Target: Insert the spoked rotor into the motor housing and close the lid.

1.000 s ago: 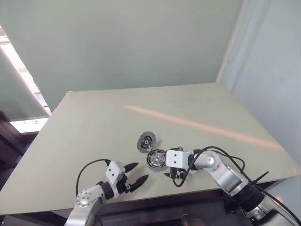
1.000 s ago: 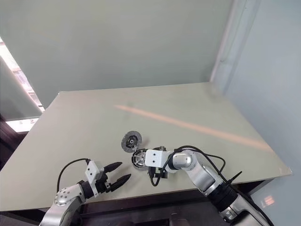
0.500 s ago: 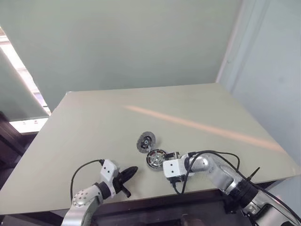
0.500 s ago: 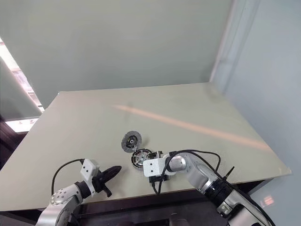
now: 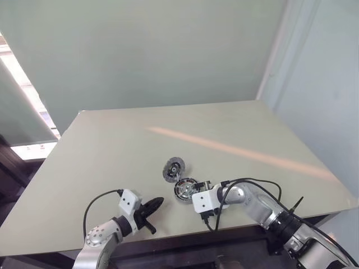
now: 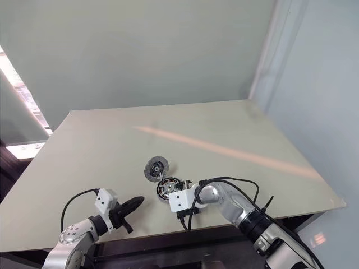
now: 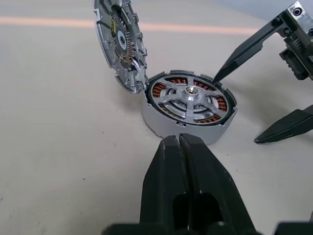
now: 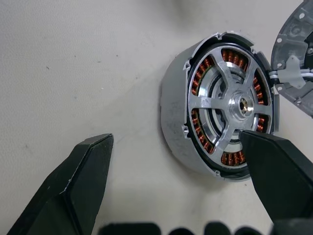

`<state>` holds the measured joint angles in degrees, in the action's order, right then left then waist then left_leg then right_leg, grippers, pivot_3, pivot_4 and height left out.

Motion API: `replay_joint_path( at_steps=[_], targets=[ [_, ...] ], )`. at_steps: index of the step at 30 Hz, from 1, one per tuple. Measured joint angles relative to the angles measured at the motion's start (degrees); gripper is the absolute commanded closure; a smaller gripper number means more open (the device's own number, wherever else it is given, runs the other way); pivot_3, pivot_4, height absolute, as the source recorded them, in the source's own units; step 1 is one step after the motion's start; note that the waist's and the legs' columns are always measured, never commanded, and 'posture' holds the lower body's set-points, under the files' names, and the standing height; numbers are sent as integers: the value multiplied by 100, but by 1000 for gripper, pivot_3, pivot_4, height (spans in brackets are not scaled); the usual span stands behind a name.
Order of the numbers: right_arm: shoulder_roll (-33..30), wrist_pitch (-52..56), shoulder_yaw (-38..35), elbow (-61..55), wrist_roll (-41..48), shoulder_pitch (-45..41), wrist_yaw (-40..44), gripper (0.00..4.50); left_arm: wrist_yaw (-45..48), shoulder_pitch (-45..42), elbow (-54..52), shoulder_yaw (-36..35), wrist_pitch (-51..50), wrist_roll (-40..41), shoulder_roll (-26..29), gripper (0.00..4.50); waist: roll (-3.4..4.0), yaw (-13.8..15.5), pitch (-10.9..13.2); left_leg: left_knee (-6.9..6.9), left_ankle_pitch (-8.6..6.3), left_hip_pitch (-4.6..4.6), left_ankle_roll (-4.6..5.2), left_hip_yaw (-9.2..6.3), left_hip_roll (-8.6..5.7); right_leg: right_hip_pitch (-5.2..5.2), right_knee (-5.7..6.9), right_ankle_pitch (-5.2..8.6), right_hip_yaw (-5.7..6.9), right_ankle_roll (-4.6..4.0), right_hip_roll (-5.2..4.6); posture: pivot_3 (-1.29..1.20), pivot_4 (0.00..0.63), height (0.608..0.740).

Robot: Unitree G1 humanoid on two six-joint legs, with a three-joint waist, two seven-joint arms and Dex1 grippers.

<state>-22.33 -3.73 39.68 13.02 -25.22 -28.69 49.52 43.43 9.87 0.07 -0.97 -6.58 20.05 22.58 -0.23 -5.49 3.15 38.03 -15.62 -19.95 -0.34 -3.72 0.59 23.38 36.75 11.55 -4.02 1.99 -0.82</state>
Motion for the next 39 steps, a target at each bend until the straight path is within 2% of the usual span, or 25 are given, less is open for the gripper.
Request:
replay_joint_path(
  at_steps=[9, 22, 39],
  targets=[
    [42, -112, 10, 3, -199, -40, 132, 0, 7, 71, -50, 0, 0, -1, 0, 4484, -2, 0, -1, -3, 0, 5, 0, 1, 2, -1, 2, 0, 0, 0, 0, 0, 0, 740],
    [-73, 394, 317, -266, -628, -658, 1458, 0, 12, -29, -49, 61, -7, -16, -53, 4484, -2, 12, -1, -9, 0, -4, 0, -1, -2, 7, -1, 0, 3, 0, -2, 0, 0, 740],
    [255, 159, 435, 234, -865, -896, 1378, 0, 9, 96, -62, 90, -8, -21, -103, 4484, -2, -2, -2, -10, 0, 5, -1, -1, 0, 3, 1, 0, 3, 0, -2, 0, 0, 740]
  ],
)
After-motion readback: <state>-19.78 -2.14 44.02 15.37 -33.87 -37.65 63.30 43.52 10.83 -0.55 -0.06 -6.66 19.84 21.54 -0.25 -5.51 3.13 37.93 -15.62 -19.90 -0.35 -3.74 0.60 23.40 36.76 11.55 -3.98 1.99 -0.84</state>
